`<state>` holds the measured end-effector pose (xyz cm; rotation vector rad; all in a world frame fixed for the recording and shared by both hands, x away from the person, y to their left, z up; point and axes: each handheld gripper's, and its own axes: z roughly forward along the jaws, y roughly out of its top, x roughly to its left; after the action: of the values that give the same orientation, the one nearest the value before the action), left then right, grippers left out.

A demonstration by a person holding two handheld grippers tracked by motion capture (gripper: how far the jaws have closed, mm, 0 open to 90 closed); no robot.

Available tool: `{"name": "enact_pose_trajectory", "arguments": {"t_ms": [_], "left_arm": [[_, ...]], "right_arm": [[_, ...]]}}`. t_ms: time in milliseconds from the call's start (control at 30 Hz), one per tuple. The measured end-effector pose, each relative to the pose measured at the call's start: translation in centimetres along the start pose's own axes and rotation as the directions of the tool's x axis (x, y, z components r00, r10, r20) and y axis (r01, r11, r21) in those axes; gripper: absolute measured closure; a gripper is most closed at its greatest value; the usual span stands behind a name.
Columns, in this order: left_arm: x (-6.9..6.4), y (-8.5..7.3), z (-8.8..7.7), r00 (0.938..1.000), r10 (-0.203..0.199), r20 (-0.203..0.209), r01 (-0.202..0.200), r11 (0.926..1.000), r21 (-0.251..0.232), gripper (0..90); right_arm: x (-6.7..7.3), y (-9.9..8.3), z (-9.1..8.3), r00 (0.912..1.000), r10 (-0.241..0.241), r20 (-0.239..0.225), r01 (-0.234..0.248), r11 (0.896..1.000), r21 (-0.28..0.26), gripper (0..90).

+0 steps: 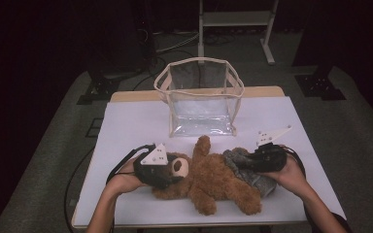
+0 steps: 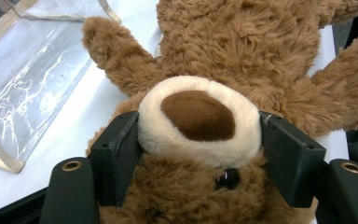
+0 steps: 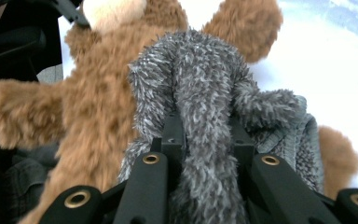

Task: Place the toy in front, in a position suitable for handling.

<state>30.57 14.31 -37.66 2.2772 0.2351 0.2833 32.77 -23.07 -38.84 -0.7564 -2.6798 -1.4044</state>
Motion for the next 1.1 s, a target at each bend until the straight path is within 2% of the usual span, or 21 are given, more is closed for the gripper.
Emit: {"name": "enact_pose_trajectory", "arguments": {"t_ms": [233, 367, 500, 633, 667, 733, 800, 833, 933, 967, 1100], "left_arm": [[0.0, -0.1, 0.0, 1.0000, -0.001, 0.010, 0.001, 1.0000, -0.003, 32.5], [0.0, -0.2, 0.0, 0.9998, -0.006, 0.018, 0.006, 1.0000, -0.006, 32.6], [-0.2, -0.3, -0.1, 0.9995, -0.003, 0.033, 0.004, 0.9999, -0.010, 32.7], [-0.3, -0.2, -0.1, 0.9993, -0.003, 0.037, 0.003, 0.9999, -0.013, 32.7], [-0.3, -0.2, -0.1, 0.9993, -0.003, 0.037, 0.003, 0.9999, -0.013, 32.7], [-0.4, -0.2, 0.0, 0.9992, -0.004, 0.041, 0.005, 0.9998, -0.019, 32.7], [-0.4, -0.2, 0.0, 0.9991, -0.005, 0.041, 0.006, 0.9998, -0.019, 32.8], [-0.5, -0.1, 0.1, 0.9991, -0.004, 0.043, 0.005, 0.9998, -0.019, 32.8], [-0.5, -0.1, 0.0, 0.9991, -0.003, 0.042, 0.004, 0.9998, -0.019, 32.8], [-0.5, -0.2, 0.0, 0.9991, -0.002, 0.042, 0.003, 0.9998, -0.018, 32.8], [-0.5, -0.2, 0.0, 0.9990, -0.003, 0.044, 0.004, 0.9998, -0.021, 33.0]], "right_arm": [[-0.1, -1.9, -0.4, 0.9994, 0.034, -0.007, -0.034, 0.999, 0.010, 73.8], [-0.3, -2.1, -0.7, 0.9990, 0.044, -0.012, -0.044, 0.999, 0.012, 73.9], [0.4, -0.5, -1.3, 1.0000, 0.000, -0.007, 0.000, 1.000, 0.002, 73.8], [1.6, 1.4, -1.0, 0.9979, -0.057, -0.029, 0.057, 0.998, -0.008, 73.8], [1.6, 1.4, -1.0, 0.9979, -0.057, -0.029, 0.057, 0.998, -0.008, 73.8], [2.6, 2.9, -0.1, 0.9932, -0.105, -0.051, 0.105, 0.994, 0.003, 73.8], [3.0, 3.4, 0.3, 0.9912, -0.119, -0.059, 0.120, 0.993, 0.010, 73.8], [3.7, 4.4, 1.3, 0.9865, -0.149, -0.067, 0.151, 0.988, 0.019, 73.7], [4.1, 4.9, 1.8, 0.9834, -0.162, -0.081, 0.164, 0.986, 0.019, 73.7], [4.5, 5.2, 2.4, 0.9796, -0.183, -0.083, 0.186, 0.982, 0.034, 73.6], [4.5, 4.9, 2.3, 0.9800, -0.180, -0.085, 0.184, 0.982, 0.036, 73.6]]}}
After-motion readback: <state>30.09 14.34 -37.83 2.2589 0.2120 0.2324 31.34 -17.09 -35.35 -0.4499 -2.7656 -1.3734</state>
